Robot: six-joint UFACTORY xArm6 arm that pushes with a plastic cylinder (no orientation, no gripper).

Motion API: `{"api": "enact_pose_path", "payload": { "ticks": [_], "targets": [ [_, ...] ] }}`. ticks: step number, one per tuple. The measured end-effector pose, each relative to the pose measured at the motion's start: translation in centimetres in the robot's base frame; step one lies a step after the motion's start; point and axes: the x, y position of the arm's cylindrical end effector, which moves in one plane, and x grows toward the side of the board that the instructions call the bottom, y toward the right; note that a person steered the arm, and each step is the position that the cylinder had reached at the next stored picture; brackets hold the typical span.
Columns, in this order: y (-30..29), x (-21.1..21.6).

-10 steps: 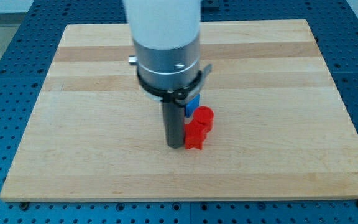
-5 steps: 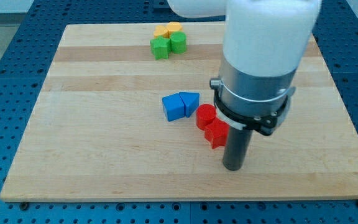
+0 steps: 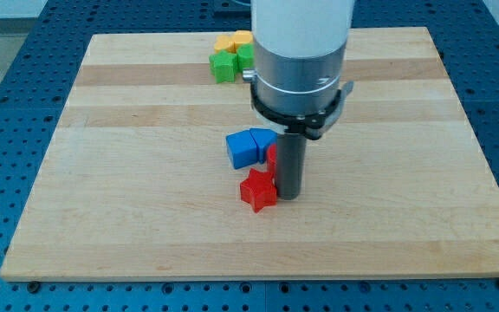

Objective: Move the red blocks below the blue blocks

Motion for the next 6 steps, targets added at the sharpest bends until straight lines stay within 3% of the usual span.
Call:
{"api": "enact_pose_path", "payload": {
  "ticks": [1, 3, 6],
  "targets": [
    [2.3, 1.3],
    [-3.4, 7.1],
    [-4.1, 0.5]
  ]
}}
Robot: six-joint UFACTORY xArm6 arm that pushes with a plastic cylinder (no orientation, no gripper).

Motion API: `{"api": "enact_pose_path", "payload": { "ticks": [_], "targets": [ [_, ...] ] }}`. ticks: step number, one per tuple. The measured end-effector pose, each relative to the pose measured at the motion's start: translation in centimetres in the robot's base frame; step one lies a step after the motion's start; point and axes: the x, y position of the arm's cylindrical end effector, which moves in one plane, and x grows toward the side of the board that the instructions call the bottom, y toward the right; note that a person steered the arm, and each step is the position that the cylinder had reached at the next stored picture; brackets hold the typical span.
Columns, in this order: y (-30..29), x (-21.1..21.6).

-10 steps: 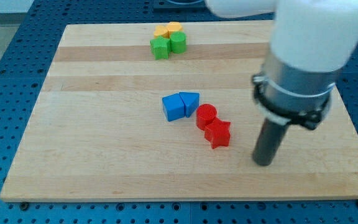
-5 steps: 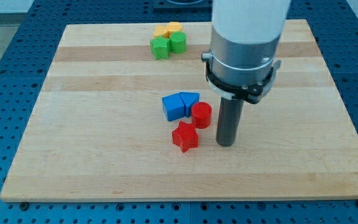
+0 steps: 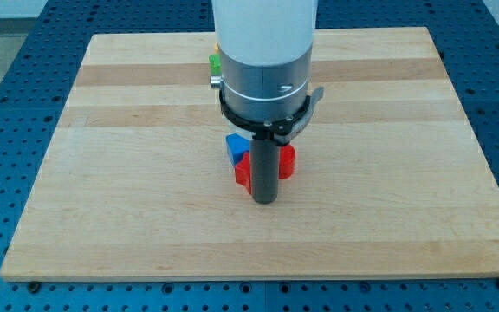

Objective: Move the red blocks below the blue blocks

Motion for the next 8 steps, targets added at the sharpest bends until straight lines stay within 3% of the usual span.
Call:
{"api": "enact_pose_path", "payload": {
  "ticks": [2, 5, 8],
  "targets": [
    [-3.1, 4.5],
    [-3.5, -0.1],
    [-3.5, -0.7]
  ]
}}
